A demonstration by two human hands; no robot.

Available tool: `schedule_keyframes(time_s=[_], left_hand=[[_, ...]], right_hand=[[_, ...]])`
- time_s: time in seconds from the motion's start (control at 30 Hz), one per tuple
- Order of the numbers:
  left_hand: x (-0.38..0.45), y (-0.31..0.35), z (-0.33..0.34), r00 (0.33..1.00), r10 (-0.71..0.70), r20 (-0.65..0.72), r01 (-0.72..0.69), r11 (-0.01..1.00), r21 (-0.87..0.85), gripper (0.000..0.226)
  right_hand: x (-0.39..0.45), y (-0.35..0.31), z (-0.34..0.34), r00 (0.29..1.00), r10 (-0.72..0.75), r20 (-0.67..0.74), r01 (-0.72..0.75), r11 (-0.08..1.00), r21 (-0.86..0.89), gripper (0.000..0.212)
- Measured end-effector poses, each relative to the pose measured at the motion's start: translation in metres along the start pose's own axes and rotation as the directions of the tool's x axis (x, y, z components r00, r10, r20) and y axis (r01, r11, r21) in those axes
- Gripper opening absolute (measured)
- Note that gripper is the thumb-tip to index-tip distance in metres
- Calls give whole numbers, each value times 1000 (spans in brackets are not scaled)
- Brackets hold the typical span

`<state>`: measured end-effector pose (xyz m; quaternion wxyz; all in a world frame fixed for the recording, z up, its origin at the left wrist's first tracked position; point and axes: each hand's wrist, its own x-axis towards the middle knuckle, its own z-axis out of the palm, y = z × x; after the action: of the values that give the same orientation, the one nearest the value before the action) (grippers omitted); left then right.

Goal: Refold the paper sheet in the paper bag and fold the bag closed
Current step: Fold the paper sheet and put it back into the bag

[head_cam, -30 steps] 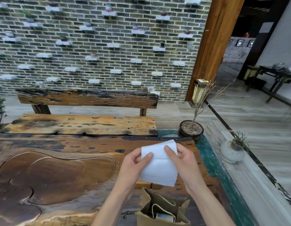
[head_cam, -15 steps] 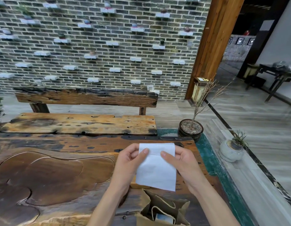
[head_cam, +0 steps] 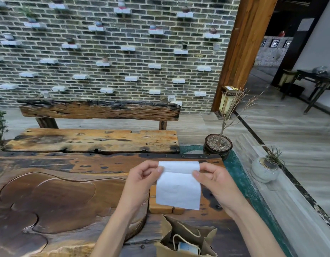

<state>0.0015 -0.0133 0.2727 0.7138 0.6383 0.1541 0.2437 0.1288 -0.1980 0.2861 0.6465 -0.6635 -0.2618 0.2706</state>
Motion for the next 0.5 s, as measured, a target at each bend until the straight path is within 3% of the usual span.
schedule_keyframes(time_s=[0.23, 0.5], left_hand=[[-1, -2, -4, 999, -30, 43, 29, 999, 28, 16], [-4, -2, -3, 995, -64, 74, 70, 995, -74, 22]], right_hand=[[-2, 0, -5, 1000, 9, 23, -8, 999, -41, 20], [-5, -2, -6, 999, -14, 35, 15, 999, -32, 23]])
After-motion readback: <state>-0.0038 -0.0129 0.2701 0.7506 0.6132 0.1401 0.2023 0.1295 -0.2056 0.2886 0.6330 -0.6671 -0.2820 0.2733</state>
